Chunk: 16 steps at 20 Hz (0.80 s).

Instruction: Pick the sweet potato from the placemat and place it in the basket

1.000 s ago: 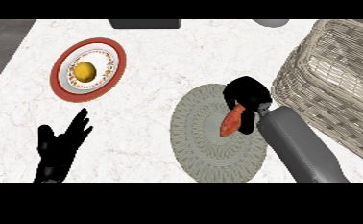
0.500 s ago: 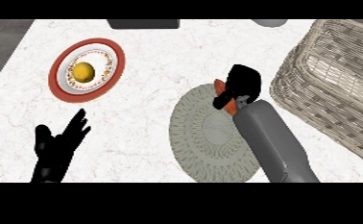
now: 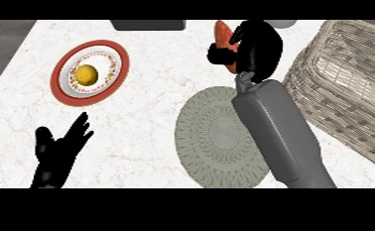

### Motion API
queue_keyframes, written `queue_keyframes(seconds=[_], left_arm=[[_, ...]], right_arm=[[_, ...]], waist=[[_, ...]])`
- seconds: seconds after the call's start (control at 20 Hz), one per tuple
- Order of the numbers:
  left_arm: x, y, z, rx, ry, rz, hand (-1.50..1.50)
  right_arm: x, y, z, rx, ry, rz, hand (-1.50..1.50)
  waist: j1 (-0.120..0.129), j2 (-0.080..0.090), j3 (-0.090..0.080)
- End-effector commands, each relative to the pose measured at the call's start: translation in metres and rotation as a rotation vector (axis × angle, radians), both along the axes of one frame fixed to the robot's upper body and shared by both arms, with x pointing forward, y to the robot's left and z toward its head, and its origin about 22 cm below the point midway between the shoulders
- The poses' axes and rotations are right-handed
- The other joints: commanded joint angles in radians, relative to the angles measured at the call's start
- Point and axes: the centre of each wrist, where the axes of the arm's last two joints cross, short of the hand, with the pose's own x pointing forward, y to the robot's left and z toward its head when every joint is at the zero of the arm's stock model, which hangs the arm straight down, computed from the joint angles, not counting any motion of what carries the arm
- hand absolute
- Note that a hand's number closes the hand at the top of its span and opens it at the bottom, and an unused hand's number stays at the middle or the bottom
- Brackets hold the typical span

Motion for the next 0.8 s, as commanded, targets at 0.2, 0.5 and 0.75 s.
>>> queue_keyframes(seconds=[0.2, 0.5, 0.75], left_arm=[[-0.016, 0.012, -0.012, -0.001, 0.106, 0.04, 0.0], [-0.026, 0.013, -0.024, 0.01, 0.091, 0.03, 0.0], [-0.009, -0.007, -0.015, 0.004, 0.102, 0.003, 0.0]], right_arm=[[-0.017, 0.009, 0.089, 0.059, -0.191, -0.255, 1.5], [-0.022, -0.054, 0.139, 0.073, -0.257, -0.368, 1.5], [-0.02, -0.093, 0.172, 0.094, -0.252, -0.426, 1.5]], waist=[[-0.008, 0.003, -0.01], [-0.009, 0.007, -0.01], [-0.007, 0.01, -0.009]])
